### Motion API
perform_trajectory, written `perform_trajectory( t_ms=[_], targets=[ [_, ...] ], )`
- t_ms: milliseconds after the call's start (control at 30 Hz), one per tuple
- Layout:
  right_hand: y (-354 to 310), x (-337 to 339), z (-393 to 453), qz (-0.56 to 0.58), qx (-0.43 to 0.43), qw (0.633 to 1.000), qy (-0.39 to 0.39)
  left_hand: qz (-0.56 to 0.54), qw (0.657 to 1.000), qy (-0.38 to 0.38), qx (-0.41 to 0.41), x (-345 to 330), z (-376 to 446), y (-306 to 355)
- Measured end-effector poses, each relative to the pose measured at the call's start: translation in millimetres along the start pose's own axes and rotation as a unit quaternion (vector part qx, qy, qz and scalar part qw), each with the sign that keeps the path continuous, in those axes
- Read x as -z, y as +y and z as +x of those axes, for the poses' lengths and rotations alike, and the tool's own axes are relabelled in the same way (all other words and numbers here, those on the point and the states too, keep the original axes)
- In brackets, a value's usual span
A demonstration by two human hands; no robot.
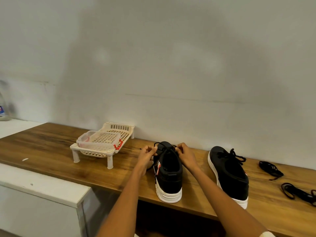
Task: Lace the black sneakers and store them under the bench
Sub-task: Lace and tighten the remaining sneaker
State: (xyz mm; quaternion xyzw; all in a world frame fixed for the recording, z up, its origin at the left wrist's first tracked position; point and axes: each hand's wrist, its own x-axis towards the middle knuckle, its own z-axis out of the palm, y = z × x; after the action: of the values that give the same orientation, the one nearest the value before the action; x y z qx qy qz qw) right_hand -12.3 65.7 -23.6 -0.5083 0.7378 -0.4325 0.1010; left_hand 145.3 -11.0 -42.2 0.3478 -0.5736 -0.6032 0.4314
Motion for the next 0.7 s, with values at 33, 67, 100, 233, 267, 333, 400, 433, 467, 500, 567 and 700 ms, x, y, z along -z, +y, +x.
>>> perform_trajectory(
  t_ms=[33, 67, 100, 233, 267, 333, 400, 433, 467, 500, 567, 700],
  targets=[
    [-1, 2, -1, 0.011, 0.006, 1.0, -0.005, 0.027, 0.999, -0.017, -0.016, 0, -1, 2],
    [-2, 3, -2, 0.019, 0.014, 1.0, -0.012, 0.06, 0.997, -0.033, -0.03, -1, -2, 4],
    [-3, 4, -3, 0.02, 0.021, 0.999, -0.021, 0.092, 0.994, -0.048, -0.04, -4, -1, 6],
    [-4, 6, -2, 0.004, 0.014, 1.0, -0.018, 0.151, 0.986, -0.054, -0.044, -14, -4, 10],
    [-4, 6, -2, 0.005, 0.003, 1.0, -0.015, 0.145, 0.988, -0.046, -0.04, -14, -4, 9],
    [-5, 5, -3, 0.014, -0.024, 1.0, -0.015, 0.124, 0.991, -0.043, -0.025, -14, -6, 9],
    [-5, 4, -3, 0.01, -0.034, 0.999, -0.017, 0.103, 0.993, -0.05, 0.001, -14, -7, 11],
    [-5, 3, -3, 0.002, -0.032, 0.999, -0.017, 0.094, 0.994, -0.054, 0.015, -13, -9, 11],
    [-6, 3, -4, -0.002, -0.026, 1.0, -0.014, 0.084, 0.994, -0.059, 0.025, -12, -10, 12],
    [-6, 2, -5, 0.0, -0.021, 1.0, -0.009, 0.074, 0.995, -0.063, 0.031, -11, -11, 12],
    [-6, 3, -6, 0.018, -0.01, 1.0, 0.008, 0.058, 0.996, -0.068, 0.033, -8, -13, 11],
    [-3, 9, -12, 0.074, 0.027, 0.997, -0.004, 0.02, 0.997, -0.065, 0.045, -4, -14, 11]
  ],
)
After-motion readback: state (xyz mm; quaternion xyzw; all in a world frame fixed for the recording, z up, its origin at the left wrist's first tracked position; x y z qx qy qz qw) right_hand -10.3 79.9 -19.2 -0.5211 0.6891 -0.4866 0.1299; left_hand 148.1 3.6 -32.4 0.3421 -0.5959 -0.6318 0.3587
